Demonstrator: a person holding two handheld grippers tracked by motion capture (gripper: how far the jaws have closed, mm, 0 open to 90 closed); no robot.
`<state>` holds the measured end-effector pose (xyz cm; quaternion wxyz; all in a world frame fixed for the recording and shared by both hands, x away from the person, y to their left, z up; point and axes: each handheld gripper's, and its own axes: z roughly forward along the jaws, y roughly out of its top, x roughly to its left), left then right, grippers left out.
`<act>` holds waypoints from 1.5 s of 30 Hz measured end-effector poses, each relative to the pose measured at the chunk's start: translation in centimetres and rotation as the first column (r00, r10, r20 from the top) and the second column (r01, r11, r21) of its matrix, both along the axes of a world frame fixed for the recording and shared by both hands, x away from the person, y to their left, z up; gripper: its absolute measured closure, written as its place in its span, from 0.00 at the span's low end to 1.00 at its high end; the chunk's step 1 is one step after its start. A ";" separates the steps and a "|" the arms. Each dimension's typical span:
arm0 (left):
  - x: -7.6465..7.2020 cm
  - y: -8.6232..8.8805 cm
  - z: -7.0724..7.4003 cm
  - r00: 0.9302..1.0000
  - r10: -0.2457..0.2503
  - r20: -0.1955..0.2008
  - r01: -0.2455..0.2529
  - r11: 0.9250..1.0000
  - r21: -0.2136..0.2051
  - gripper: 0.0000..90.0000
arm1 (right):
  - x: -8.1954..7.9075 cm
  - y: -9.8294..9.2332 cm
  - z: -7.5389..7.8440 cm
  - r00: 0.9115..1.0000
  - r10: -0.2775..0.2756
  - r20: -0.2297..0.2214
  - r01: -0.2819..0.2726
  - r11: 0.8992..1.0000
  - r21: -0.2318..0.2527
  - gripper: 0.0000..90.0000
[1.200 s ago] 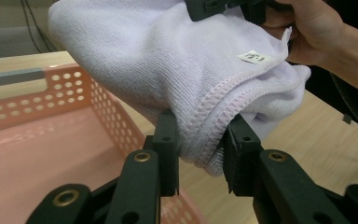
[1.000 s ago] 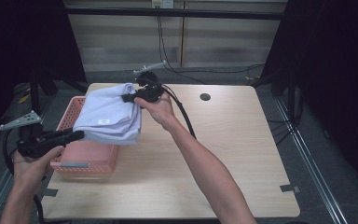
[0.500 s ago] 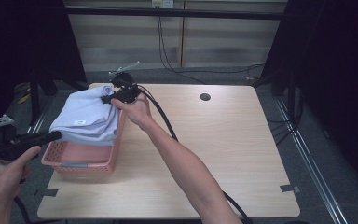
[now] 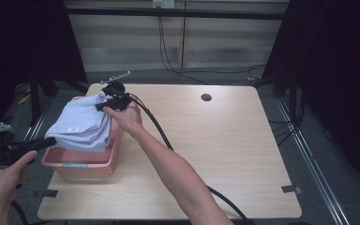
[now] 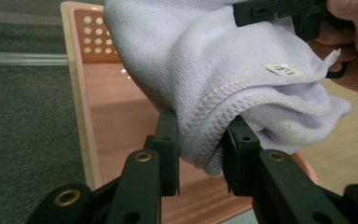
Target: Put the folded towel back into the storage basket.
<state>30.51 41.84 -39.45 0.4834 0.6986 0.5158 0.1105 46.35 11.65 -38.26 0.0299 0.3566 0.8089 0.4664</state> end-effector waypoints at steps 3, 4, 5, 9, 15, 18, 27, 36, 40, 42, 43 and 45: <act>0.2 0.3 -0.7 1.000 0.002 -0.020 -0.002 1.000 0.000 0.78 | 0.0 0.4 -1.0 1.000 -0.007 -0.005 0.007 1.000 -0.011 0.77; 0.2 0.3 -0.9 1.000 0.003 -0.025 -0.002 1.000 0.009 0.78 | 0.0 0.5 -1.3 1.000 -0.008 -0.011 0.008 1.000 -0.016 0.77; 0.2 0.2 -1.0 1.000 0.006 -0.027 -0.006 1.000 0.003 0.78 | 0.0 0.6 -1.6 1.000 -0.015 -0.017 0.015 1.000 -0.016 0.77; 0.4 -0.1 -1.8 0.999 0.005 -0.051 -0.003 0.999 0.043 0.78 | 0.0 0.6 -2.7 1.000 -0.015 -0.017 0.015 1.000 -0.025 0.77; 0.4 -0.4 -2.4 0.998 0.001 -0.069 0.003 0.998 0.058 0.78 | 0.0 1.0 -3.9 1.000 -0.010 -0.024 0.009 0.999 -0.043 0.76; 0.4 -0.8 -2.6 0.997 -0.002 -0.076 0.009 0.995 0.096 0.77 | 0.2 1.2 -4.5 1.000 -0.008 -0.029 0.007 0.999 -0.040 0.76; 0.2 -2.4 -2.2 0.998 -0.023 -0.061 0.031 0.989 0.145 0.47 | 0.8 1.1 -5.2 1.000 0.002 0.003 -0.001 0.996 -0.090 0.39; 0.3 -3.8 -1.1 0.999 -0.015 -0.045 0.022 0.988 0.156 0.47 | 0.4 -1.1 -3.3 0.998 0.064 0.023 -0.063 0.997 -0.050 0.32; -0.1 -4.7 -0.8 1.000 -0.002 -0.030 0.006 0.990 0.144 0.53 | -0.2 -3.2 -2.2 0.994 0.103 0.046 -0.101 0.994 -0.032 0.30; -0.5 -5.3 -0.5 1.000 -0.014 -0.015 0.016 0.990 0.142 0.53 | -0.5 -4.6 -1.6 0.993 0.096 0.065 -0.095 0.995 -0.024 0.30; -0.7 -5.7 -0.3 1.000 -0.008 -0.008 0.009 0.990 0.141 0.53 | -0.7 -5.3 -1.4 0.993 0.098 0.064 -0.098 0.995 -0.012 0.30; -1.3 -6.4 -0.2 1.000 0.005 -0.009 -0.004 0.988 0.153 0.51 | -1.1 -6.7 -0.9 0.993 0.090 0.076 -0.089 0.996 -0.014 0.30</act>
